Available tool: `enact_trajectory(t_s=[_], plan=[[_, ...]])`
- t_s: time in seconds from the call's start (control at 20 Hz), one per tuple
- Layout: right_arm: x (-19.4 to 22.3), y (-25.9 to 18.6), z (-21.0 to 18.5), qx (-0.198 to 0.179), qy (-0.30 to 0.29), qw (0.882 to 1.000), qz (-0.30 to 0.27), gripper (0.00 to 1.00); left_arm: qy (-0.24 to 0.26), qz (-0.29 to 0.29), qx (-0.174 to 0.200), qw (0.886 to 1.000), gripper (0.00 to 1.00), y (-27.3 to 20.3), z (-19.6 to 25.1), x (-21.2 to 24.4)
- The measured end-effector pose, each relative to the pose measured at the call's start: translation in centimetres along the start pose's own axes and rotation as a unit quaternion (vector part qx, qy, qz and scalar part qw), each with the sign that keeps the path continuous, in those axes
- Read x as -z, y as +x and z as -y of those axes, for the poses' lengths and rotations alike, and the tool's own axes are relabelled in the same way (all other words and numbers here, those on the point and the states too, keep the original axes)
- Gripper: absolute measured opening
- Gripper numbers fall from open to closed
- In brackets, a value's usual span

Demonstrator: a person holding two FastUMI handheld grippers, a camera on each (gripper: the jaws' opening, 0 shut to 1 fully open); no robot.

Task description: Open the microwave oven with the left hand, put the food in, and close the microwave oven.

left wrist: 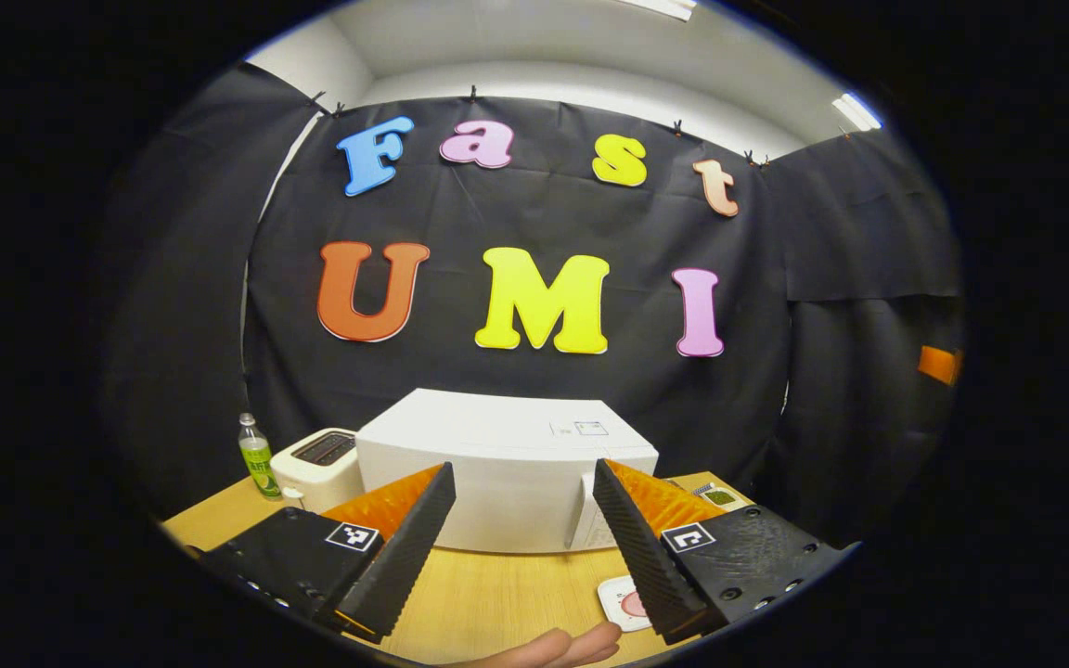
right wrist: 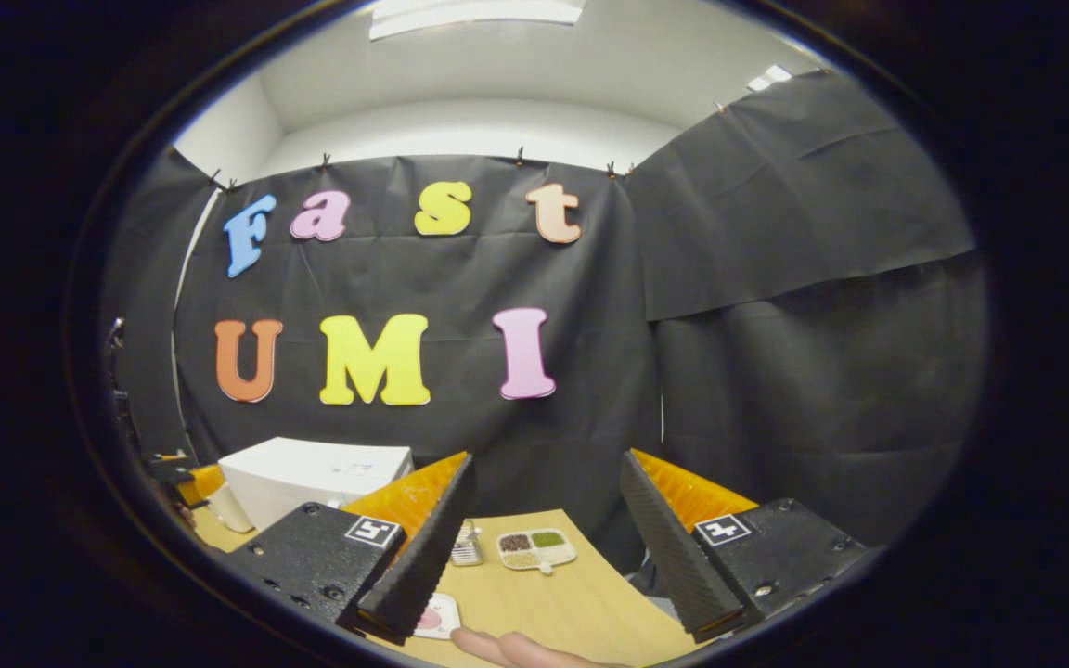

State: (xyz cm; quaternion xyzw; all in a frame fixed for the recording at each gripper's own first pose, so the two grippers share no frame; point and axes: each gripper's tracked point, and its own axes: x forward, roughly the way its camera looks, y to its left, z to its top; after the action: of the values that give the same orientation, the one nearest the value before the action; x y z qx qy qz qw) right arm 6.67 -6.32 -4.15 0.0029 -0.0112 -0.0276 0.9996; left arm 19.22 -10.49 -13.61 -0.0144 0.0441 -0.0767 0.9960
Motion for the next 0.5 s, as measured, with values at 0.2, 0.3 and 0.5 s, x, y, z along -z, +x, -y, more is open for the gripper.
enact_trajectory(t_s=[0.2,0.3,0.5], plan=[[1.5,0.5,1.0,-0.006,0.001,1.0,-0.016,1.0,-0.004,-0.018,0.022,1.0,0.95,5.4,2.4,4.5],[2.0,0.7,1.6,-0.008,0.0,1.0,-0.018,1.0,-0.016,-0.027,0.032,0.999,0.95,7.7,3.5,6.6],[3.3,1.1,3.0,-0.012,-0.002,1.0,-0.025,1.0,-0.008,-0.041,0.024,0.999,0.95,12.2,4.6,11.0]])
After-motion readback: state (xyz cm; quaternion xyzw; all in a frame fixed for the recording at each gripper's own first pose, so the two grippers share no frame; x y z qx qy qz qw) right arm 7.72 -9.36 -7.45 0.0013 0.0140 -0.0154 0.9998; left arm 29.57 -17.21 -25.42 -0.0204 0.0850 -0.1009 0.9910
